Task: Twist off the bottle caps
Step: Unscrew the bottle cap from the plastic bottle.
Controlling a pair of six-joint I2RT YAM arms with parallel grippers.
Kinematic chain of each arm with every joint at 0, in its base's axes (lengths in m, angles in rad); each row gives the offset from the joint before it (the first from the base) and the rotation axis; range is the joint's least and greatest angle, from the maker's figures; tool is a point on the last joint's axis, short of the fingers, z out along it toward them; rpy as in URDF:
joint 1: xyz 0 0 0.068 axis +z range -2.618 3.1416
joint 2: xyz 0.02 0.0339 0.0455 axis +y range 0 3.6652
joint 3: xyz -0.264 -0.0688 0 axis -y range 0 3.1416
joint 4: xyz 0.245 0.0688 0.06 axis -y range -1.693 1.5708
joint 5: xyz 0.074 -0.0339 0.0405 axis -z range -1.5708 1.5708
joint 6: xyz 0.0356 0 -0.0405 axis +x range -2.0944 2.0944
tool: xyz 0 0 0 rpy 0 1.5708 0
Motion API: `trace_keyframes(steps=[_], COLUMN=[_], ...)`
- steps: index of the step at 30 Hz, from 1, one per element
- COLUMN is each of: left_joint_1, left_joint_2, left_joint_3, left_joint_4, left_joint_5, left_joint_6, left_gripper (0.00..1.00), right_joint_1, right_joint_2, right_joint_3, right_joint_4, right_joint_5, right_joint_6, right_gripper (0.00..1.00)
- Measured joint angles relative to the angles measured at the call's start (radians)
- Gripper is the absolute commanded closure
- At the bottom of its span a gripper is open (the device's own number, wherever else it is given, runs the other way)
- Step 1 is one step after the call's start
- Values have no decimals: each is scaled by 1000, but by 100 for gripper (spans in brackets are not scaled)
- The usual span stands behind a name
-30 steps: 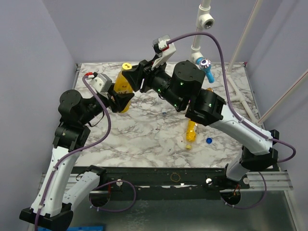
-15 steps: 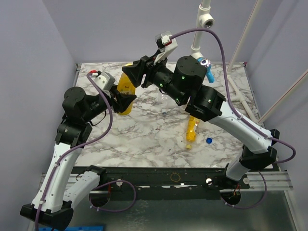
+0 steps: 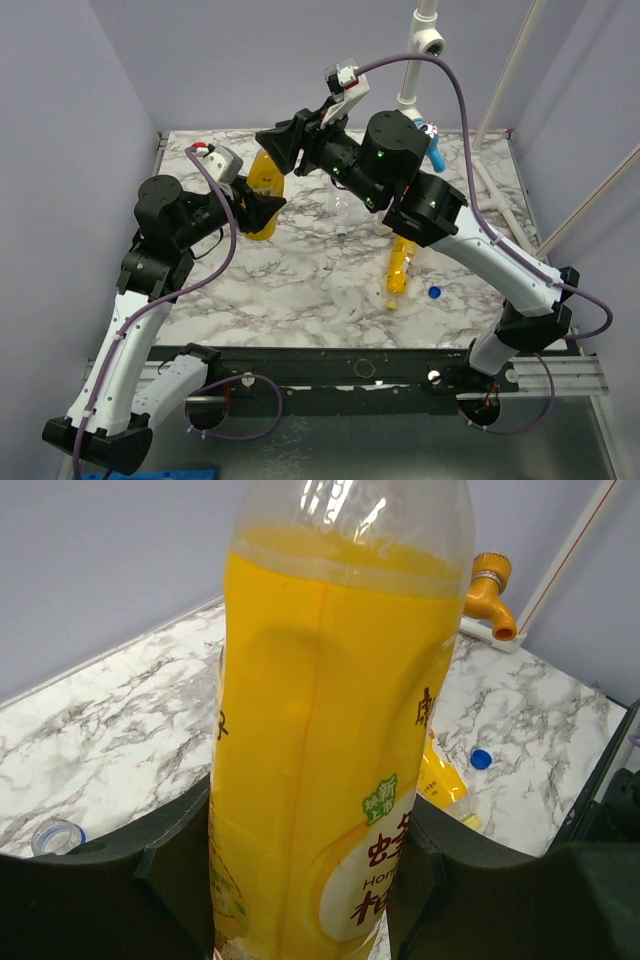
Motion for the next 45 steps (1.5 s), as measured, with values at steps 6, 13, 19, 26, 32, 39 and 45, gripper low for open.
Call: trace_keyframes(steps=[6,13,19,26,32,39,45], left_joint_1=[-14,-17,-19,-24,-28,-30,-29], left_joint_2=[0,5,3,-4,-4,-4,18], left_joint_3=[10,18,18,9,4,-2,0], left_joint_4=[-5,-23,-24,-23,-26,-4,68], left_joint_5=[1,0,-1,-1,0,47,103], left_joint_6=[-1,0,-1,-2,-2,-60,-146], left_gripper=[100,100,100,100,77,19,61], right_joint_1=[-33,-50,-54,-56,-58,-61,-61], right_joint_2=[19,60,60,55,40,-3,-13], right_joint_3=[1,10,6,-17,-50,-134,-188], right_joint_4=[-1,-5,1,29,51,97,115], right_joint_5=[-35,-88,-102,-115,-128,-171,-203], right_joint_6=[23,55,53,43,32,28,29], right_gripper=[53,75,55,69,99,99,99])
